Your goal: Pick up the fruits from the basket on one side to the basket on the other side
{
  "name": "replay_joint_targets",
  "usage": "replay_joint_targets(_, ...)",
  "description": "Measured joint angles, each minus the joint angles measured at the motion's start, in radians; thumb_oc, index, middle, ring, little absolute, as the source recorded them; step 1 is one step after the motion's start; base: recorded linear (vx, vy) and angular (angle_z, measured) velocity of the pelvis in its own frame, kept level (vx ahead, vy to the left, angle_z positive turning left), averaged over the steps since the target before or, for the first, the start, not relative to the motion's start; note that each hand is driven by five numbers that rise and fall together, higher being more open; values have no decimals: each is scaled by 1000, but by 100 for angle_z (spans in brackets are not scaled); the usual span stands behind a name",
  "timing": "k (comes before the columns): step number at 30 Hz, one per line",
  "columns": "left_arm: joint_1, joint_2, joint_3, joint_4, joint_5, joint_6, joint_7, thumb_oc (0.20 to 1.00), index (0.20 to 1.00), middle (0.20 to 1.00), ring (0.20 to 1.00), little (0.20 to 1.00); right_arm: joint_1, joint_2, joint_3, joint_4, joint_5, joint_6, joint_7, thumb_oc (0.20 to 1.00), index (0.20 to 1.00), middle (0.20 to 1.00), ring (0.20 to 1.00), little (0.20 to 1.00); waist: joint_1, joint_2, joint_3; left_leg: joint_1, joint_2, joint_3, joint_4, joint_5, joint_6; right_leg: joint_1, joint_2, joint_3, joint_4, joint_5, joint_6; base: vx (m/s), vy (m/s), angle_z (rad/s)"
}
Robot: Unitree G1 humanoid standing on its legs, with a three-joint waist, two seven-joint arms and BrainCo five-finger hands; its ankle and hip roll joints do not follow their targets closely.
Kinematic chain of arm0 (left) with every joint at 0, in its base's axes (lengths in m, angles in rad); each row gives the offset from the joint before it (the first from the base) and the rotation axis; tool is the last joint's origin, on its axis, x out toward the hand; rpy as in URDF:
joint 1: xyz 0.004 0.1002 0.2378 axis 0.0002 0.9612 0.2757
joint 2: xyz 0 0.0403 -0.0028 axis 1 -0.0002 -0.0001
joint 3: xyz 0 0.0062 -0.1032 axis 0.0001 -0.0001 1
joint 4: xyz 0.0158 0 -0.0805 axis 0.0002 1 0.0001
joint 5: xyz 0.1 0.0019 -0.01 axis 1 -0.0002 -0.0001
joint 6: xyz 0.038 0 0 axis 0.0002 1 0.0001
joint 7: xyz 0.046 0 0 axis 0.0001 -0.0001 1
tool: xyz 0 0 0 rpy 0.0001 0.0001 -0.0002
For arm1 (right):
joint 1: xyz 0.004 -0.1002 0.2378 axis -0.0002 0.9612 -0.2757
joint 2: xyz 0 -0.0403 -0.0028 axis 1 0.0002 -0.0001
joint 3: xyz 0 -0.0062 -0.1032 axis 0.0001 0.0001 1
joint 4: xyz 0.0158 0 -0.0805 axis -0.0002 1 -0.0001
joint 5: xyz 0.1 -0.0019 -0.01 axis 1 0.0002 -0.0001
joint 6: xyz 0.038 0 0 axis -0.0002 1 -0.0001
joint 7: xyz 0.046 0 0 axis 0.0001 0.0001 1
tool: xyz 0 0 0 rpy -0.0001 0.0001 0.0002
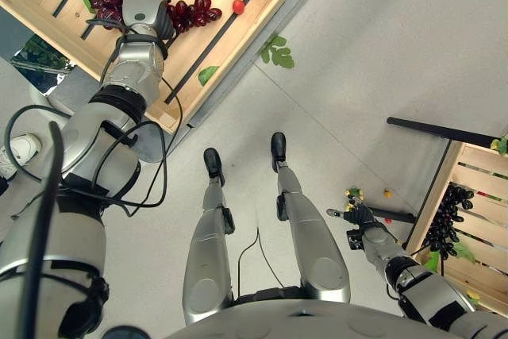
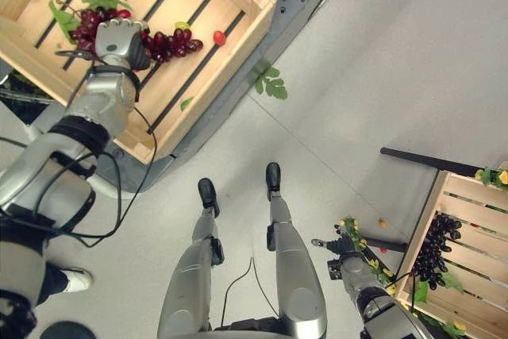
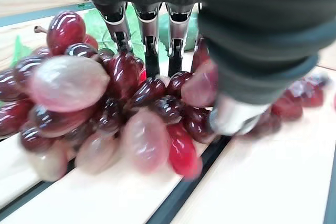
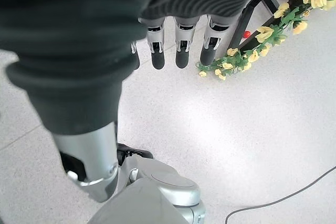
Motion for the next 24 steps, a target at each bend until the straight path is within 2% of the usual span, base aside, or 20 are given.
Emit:
replay_joint_targets(10,3,0,10,-8,-2,-1,-1,200,200,200,200,200,0,0,-1,0,1,0,0,1000,1000,1000,1000,1000,0,-1,0,-4,0,0,0,1,0,-4,0,0,0,1,0,0,0,0)
replay_joint_targets(18,19,-2,66,-13,-21,-8,4,200,200,200,200,200,0,0,-1,-1,1,0,0,1000,1000,1000,1000,1000,0,-1,0,-4,1,0,0,1,0,-4,0,0,0,1,-1,0,0,0)
replay_joint_targets(24,49,1,202,-29,-220,-61,6,200,200,200,200,200,0,-1,-3,-1,1,0,1,1000,1000,1000,1000,1000,0,-2,0,7,2,1,0,1,0,5,0,1,1,3,-2,0,0,0)
